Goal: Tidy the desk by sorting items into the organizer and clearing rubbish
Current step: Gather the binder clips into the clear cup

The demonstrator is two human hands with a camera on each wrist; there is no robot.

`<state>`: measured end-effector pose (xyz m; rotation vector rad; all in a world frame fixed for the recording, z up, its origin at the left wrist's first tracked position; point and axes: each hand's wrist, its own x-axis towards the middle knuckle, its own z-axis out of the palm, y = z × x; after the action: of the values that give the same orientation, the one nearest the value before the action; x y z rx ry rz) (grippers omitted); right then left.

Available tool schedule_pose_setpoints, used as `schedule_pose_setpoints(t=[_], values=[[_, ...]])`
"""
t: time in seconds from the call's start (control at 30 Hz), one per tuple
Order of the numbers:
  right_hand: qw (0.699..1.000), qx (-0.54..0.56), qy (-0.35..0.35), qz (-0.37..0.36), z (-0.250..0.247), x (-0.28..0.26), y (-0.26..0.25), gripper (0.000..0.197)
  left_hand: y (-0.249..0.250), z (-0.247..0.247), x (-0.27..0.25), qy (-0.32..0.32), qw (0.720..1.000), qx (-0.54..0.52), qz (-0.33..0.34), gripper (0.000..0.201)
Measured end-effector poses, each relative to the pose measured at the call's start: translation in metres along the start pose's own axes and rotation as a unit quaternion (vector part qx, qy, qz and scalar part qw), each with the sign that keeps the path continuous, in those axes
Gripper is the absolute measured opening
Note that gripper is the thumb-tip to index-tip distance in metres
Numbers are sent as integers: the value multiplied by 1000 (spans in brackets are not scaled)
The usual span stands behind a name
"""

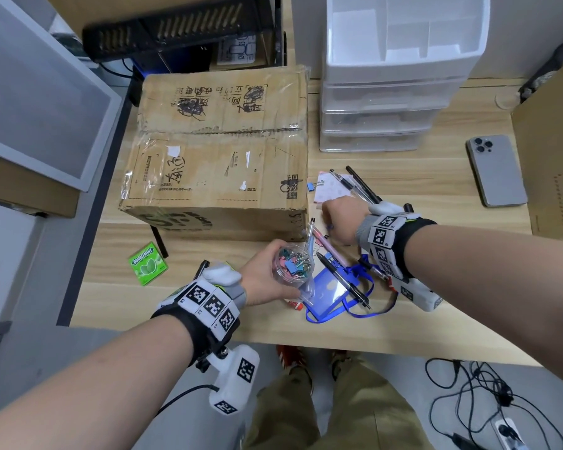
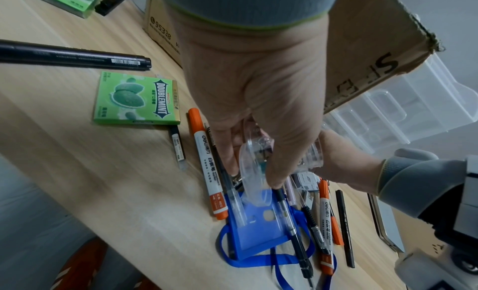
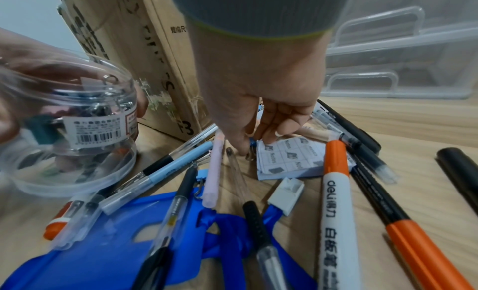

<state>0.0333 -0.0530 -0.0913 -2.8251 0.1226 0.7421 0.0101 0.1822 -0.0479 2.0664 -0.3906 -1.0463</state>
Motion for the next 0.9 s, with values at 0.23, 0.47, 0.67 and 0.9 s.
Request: schedule_pose_setpoints(t=[0.23, 0.47, 0.67, 0.9], values=[[998, 58, 26, -3, 1, -5, 6, 16, 1, 0, 3, -4, 1000, 9, 1, 75], [968, 246, 42, 39, -6, -12, 14, 11, 3, 2, 1, -7, 1000, 28, -1, 74], [932, 360, 2, 32, -14, -24, 18, 15, 8, 1, -1, -10, 1000, 23, 0, 73], [949, 313, 0, 28, 0, -30, 7, 23, 4, 0, -3, -16, 1000, 6, 3, 71]])
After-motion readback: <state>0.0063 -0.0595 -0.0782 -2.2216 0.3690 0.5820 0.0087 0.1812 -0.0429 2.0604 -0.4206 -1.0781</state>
